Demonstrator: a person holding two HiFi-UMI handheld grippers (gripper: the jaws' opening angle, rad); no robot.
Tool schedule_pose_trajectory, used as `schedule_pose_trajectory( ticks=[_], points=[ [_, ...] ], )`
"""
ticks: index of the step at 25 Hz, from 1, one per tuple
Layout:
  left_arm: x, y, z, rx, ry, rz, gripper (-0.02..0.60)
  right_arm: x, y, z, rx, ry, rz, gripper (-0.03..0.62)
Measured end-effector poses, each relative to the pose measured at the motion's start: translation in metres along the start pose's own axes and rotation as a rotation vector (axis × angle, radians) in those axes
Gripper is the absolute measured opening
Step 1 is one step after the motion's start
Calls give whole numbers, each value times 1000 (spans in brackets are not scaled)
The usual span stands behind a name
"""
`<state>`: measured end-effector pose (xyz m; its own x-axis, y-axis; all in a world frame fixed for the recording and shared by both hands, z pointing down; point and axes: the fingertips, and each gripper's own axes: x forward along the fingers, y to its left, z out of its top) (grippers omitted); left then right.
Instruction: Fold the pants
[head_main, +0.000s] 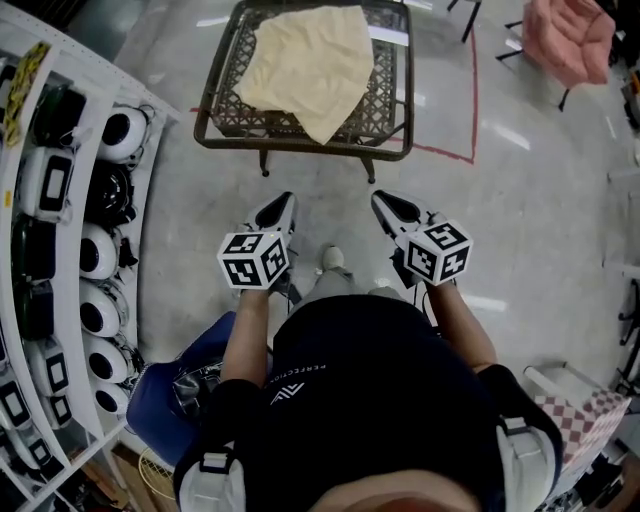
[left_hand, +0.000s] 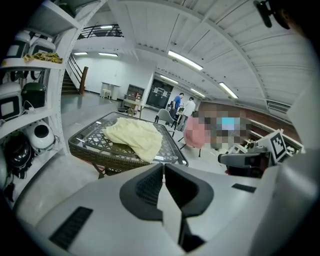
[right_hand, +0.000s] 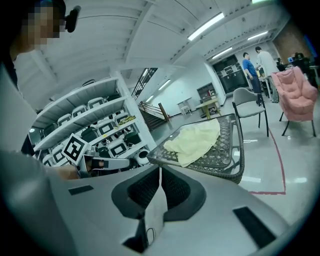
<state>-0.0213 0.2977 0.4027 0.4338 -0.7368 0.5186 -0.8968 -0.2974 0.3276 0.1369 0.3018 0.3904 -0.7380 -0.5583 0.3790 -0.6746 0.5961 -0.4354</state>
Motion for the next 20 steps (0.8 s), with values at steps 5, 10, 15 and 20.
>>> schedule_pose_trajectory(
  ticks=[5, 10, 15, 20],
  points=[
    [3, 32, 12, 33, 15, -5, 21, 32, 5, 10, -14, 17, -10, 38],
    [16, 56, 20, 50, 30, -9, 22, 56, 1, 14, -49, 47, -33, 38],
    [34, 71, 23, 3, 24, 15, 22, 79, -17, 20, -25, 79, -3, 38],
    [63, 83, 32, -24, 26, 56, 21, 117, -39, 33, -56, 105, 68, 38]
  ],
)
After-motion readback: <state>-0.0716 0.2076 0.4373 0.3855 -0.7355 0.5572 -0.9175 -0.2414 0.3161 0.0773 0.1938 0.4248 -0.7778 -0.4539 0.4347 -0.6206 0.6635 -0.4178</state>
